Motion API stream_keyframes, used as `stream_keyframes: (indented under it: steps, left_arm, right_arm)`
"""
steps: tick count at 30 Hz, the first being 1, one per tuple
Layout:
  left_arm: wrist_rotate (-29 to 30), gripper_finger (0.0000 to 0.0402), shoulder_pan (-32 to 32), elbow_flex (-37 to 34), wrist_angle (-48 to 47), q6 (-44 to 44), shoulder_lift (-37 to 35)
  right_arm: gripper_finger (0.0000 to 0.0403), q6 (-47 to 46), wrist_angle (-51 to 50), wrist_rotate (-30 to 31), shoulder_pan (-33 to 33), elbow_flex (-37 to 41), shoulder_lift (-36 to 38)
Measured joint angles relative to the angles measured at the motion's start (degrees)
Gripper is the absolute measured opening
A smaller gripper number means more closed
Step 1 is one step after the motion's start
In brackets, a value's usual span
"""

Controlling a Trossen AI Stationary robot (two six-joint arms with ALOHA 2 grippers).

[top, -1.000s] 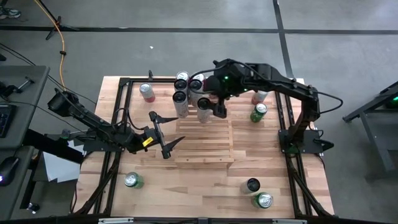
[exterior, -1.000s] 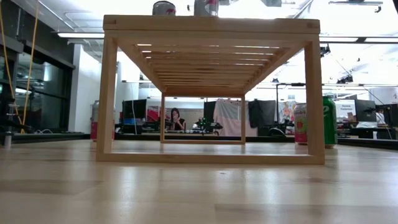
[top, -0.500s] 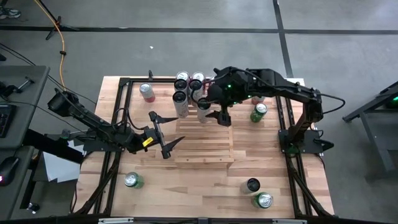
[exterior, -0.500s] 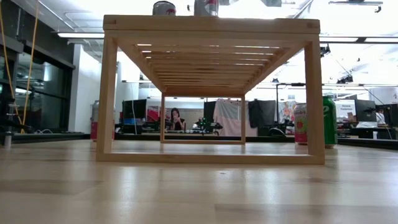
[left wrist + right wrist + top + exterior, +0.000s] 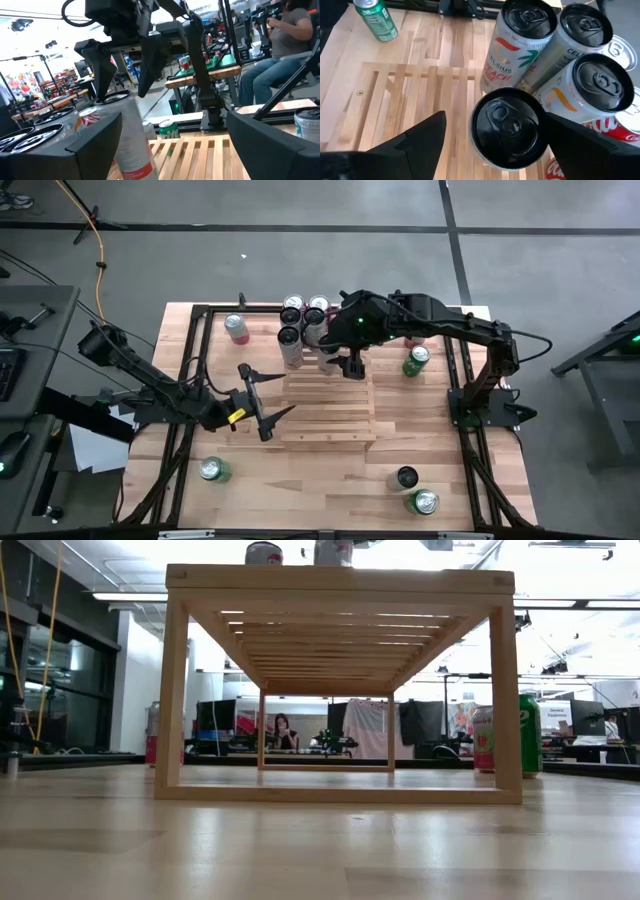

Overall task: Place canned beverage on shelf
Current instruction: Align the right peach vibe celsius soda can with the other peach vibe celsius soda can on the shelf

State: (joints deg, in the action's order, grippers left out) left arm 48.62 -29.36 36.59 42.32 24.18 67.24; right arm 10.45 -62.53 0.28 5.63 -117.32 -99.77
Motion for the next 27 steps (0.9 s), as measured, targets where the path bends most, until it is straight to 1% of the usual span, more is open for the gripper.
stream_keyframes:
  steps: [7, 12, 16, 21, 27]
  left_arm:
    - [0.0, 0.0349, 0.0, 0.01, -0.13, -0.02, 0.0]
    - [0.0, 0.0349, 0.0, 0.01, -0.13, -0.04, 0.0]
    - [0.0, 0.0349, 0.0, 0.06, -0.13, -0.02, 0.0]
    - [0.0, 0.0349, 0.0, 0.06, -0.13, -0.04, 0.0]
    - [0.0, 0.0349, 0.0, 0.06, -0.13, -0.07, 0.0]
  right_arm:
    - [0.0316, 0.02, 0.2, -0.05, -0.24, 0.0, -0.01]
    - [0.0316, 0.09, 0.05, 2.62, -0.33, 0.0, 0.02]
    - [0.0316, 0.1, 0.05, 2.81, -0.11, 0.0, 0.05]
    - [0.0316, 0.03, 0.09, 4.41, 0.0, 0.0, 0.11]
    - [0.0316, -1.52, -1.17, 4.39, 0.0, 0.04, 0.0]
